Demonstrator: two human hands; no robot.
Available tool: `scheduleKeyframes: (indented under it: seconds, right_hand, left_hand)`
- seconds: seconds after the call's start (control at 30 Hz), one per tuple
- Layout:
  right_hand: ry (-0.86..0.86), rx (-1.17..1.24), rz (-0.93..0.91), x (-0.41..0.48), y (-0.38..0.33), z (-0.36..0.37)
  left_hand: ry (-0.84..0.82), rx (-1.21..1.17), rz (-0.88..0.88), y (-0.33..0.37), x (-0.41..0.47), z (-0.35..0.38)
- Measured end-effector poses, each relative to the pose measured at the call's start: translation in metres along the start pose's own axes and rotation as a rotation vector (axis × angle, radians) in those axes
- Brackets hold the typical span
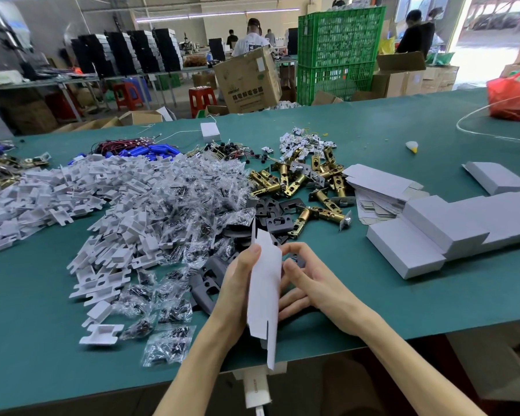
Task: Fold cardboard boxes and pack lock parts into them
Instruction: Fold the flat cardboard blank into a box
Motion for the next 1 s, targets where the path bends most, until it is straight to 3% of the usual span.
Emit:
scheduleKeyframes:
  seconds: [0.47, 0.73, 1.0]
  right_hand:
    - [0.036, -0.094, -0.012, 0.0, -0.002, 0.001]
    - [0.13, 0.245, 0.003, -0.003, -0.002, -0.011]
    - [0.138, 0.253, -0.011, -0.002, 0.003, -0.016]
  left_hand:
    - [0.126, 0.12, 0.067, 0.007, -0.003, 0.001]
    - [0.093, 0.049, 0.026, -0.003, 0.002, -0.002]
    - [0.103, 0.001, 0.053, -0.003, 0.002, -0.007]
Point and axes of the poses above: each hand's wrist, its own x-axis towards the middle knuckle, its own z-axis out of the palm, y = z × x, the point moved 8 cm from there along x, towards the middle knuckle, and after that the axes turned 4 degrees about -y, right-handed, at the moved point
